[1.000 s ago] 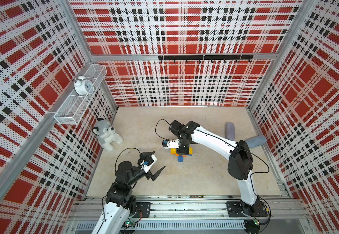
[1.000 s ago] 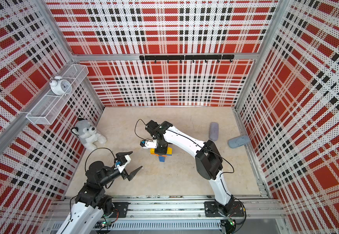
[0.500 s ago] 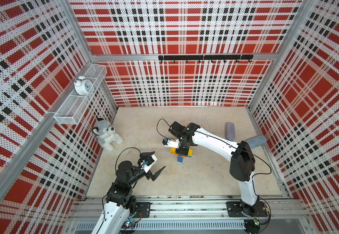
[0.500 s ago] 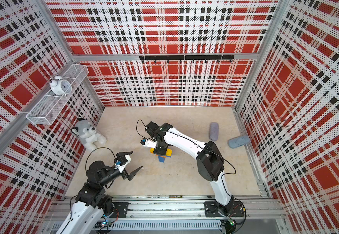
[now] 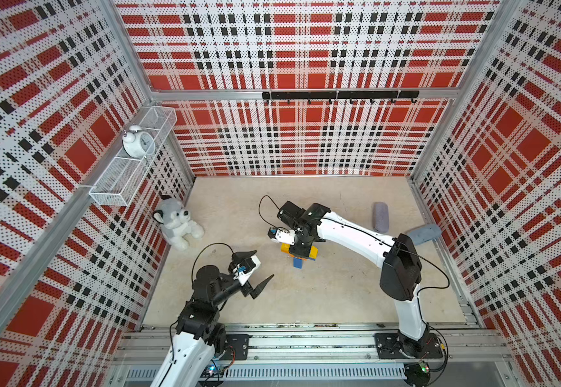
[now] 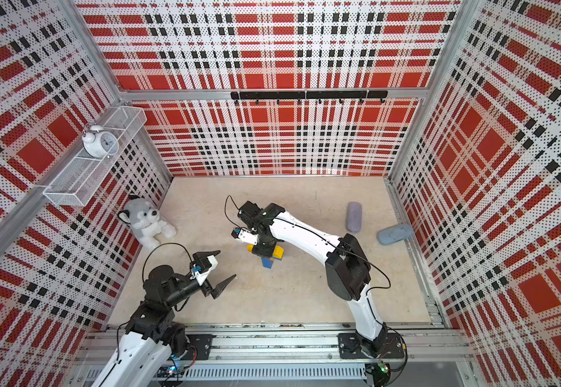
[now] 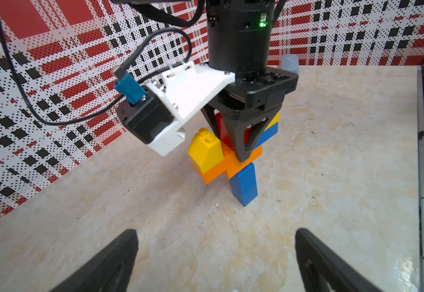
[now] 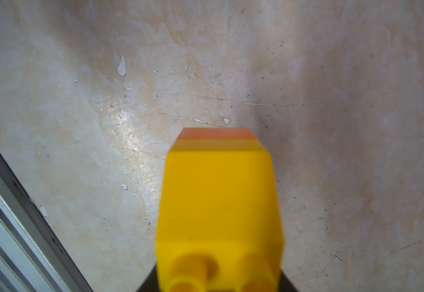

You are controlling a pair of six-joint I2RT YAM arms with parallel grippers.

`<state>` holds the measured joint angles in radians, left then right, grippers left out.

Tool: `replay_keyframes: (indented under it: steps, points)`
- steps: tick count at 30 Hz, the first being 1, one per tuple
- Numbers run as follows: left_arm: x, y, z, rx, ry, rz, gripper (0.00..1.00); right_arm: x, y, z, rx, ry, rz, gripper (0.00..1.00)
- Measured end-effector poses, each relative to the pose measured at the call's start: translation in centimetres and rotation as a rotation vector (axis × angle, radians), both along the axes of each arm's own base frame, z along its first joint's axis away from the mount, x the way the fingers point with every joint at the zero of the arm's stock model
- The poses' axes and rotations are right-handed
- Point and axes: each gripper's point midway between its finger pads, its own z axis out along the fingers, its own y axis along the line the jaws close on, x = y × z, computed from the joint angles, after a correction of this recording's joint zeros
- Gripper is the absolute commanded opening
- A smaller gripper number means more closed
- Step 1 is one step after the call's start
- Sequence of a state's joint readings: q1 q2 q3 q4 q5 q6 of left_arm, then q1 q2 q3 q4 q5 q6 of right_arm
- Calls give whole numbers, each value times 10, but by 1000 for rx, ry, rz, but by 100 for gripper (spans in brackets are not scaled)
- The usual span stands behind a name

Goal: Assemble a fork with lego
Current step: Assemble the lego brick with the lego brick.

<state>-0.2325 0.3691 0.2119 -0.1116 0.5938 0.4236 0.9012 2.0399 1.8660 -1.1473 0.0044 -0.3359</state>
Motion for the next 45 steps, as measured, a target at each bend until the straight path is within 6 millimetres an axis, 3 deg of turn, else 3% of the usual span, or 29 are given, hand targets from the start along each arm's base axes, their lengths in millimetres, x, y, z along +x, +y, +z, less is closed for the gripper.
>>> replay_keyframes:
  steps: [45]
  points:
    - [1, 2, 2, 4, -12, 17, 98, 2, 0, -9, -23, 12, 33, 24]
